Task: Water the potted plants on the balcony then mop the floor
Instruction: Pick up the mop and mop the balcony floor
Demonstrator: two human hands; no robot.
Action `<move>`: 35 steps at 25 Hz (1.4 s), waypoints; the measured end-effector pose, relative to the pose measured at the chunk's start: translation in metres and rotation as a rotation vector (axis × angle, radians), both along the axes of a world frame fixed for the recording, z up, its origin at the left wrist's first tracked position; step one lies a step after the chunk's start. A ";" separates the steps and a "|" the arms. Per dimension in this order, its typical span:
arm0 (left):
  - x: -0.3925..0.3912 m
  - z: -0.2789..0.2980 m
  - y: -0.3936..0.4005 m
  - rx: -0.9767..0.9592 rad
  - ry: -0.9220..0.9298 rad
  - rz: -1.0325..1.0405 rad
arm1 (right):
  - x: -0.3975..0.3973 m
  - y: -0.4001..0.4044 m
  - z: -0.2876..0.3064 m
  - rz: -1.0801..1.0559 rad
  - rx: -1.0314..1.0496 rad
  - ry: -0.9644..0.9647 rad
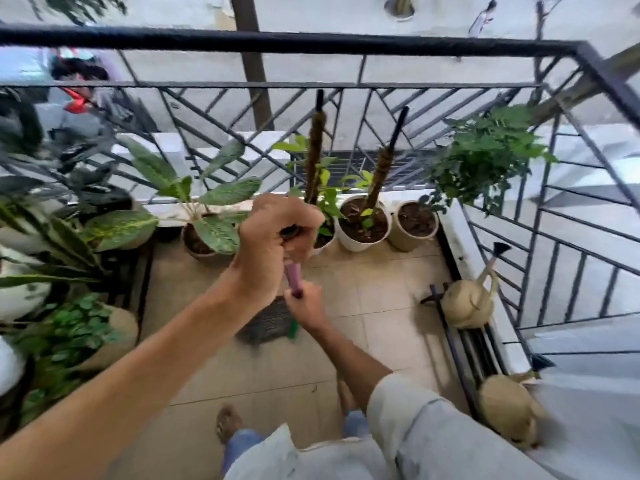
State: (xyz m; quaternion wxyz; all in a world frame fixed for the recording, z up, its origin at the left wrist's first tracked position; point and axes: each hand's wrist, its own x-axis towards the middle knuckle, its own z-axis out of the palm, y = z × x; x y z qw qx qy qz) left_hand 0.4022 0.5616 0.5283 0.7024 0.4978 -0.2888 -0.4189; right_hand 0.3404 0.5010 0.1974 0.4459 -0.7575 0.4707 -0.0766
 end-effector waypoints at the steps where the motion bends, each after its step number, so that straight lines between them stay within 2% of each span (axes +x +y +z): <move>1: -0.023 -0.007 -0.028 -0.005 0.013 -0.022 | -0.034 -0.036 -0.003 -0.034 -0.015 0.039; 6: -0.089 -0.057 -0.113 0.056 0.120 -0.009 | -0.176 -0.168 -0.010 -0.096 -0.142 0.243; 10: -0.105 -0.077 -0.126 0.091 0.111 0.048 | -0.206 -0.197 -0.014 -0.131 -0.179 0.349; 15: -0.099 -0.049 -0.103 0.048 -0.072 -0.024 | -0.156 -0.131 -0.015 -0.120 -0.107 0.133; 17: -0.087 -0.030 -0.083 0.075 -0.158 0.009 | -0.114 -0.098 -0.014 -0.095 -0.083 0.042; 20: -0.068 -0.004 -0.037 0.156 -0.258 0.076 | -0.044 -0.029 -0.007 0.015 0.001 0.010; 23: -0.062 0.004 -0.005 0.187 -0.379 0.066 | 0.007 0.033 -0.004 0.061 0.102 -0.085; 26: -0.045 0.013 0.017 0.194 -0.451 0.161 | 0.045 0.078 0.033 0.138 0.252 -0.196; 28: -0.043 0.016 0.017 0.206 -0.470 0.185 | 0.056 0.085 0.039 0.122 0.301 -0.210; 30: -0.051 0.018 0.007 0.198 -0.440 0.183 | 0.049 0.073 0.036 0.110 0.257 -0.197; 35: -0.088 0.007 -0.053 0.109 -0.324 0.056 | -0.031 -0.029 0.021 0.093 0.106 -0.107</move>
